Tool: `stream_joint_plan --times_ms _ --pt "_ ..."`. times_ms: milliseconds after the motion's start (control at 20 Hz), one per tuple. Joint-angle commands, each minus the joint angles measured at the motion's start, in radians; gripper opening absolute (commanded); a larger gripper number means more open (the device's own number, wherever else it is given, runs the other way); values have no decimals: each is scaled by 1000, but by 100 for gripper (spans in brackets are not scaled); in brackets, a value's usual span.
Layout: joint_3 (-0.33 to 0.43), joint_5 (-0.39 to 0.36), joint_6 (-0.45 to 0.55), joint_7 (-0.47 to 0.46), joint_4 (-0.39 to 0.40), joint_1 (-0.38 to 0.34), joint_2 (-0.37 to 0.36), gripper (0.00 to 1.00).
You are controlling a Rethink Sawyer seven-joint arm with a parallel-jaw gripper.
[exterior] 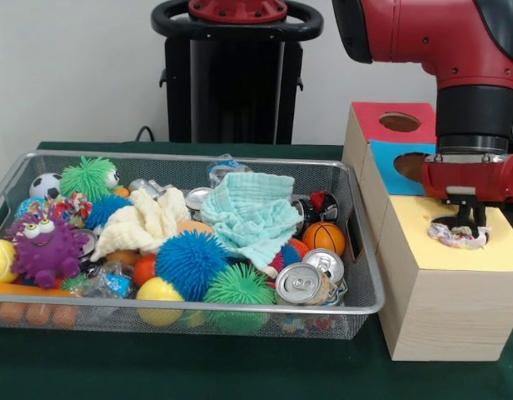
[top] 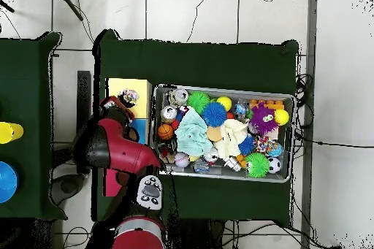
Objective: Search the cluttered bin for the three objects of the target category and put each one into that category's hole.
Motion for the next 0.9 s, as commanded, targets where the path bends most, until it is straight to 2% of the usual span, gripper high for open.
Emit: stream_joint_plan --times_ms 50,650,700,900 --pt "26 -12 71 93 -6 -2 130 0" --pt "21 -11 71 101 0 -3 135 0" --pt "23 -13 69 101 0 -5 135 100" --pt "19 -15 60 105 0 -3 136 100"
